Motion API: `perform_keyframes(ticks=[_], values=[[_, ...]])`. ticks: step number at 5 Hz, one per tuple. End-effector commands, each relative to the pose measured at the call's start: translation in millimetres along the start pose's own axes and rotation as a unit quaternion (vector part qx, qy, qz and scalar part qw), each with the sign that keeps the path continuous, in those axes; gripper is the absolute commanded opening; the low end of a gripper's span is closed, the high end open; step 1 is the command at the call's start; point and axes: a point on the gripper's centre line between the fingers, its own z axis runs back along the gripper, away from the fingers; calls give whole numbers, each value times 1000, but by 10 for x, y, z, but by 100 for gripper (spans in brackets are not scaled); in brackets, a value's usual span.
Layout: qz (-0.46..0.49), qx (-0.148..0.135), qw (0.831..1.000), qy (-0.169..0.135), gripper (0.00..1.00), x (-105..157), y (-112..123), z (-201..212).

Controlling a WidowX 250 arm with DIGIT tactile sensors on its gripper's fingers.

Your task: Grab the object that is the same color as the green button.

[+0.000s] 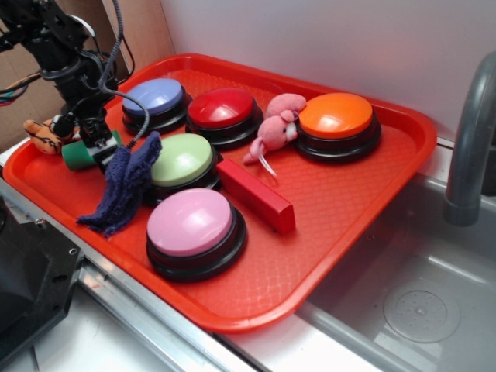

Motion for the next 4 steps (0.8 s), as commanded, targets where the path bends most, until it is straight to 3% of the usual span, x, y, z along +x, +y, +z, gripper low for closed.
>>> perform_keyframes(ticks=[1, 3, 4], values=[[119, 22, 992, 36, 0, 113, -112, 465], [234, -47, 971, 25, 0, 218, -465, 1001], [252, -31, 967, 11, 0, 357, -720, 1239]])
